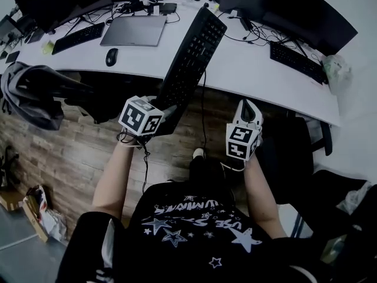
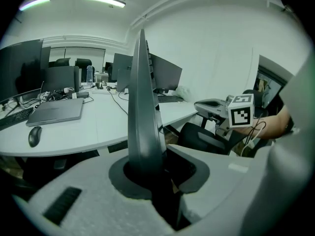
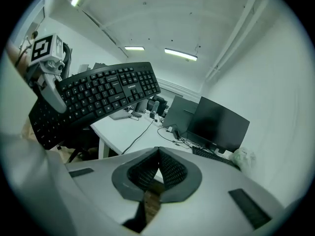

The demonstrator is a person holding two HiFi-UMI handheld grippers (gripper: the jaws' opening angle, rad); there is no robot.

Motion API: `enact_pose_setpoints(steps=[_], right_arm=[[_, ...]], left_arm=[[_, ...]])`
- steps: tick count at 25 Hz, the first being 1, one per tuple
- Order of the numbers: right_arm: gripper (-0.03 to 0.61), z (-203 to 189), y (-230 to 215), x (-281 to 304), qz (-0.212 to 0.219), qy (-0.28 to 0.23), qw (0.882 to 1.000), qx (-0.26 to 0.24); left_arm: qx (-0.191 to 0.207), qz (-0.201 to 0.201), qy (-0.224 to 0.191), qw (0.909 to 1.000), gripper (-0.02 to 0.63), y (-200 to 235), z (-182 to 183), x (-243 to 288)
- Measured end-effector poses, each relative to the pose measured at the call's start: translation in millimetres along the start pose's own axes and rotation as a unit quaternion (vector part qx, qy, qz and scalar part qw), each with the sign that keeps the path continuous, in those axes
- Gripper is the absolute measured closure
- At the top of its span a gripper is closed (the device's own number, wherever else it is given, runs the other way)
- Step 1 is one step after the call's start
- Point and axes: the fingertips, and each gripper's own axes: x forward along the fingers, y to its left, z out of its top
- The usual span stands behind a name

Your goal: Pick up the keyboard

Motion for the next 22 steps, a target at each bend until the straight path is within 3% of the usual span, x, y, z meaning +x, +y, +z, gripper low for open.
enact_pose_setpoints(steps=[22], right_arm=[[0.572,-38.5,65.1,-121.4,0.017,0.045,0.998,0.027]], left_arm=[[-0.049,-0.035,-0.021,0.998,0.525,-57.9,-92.5,-75.0]])
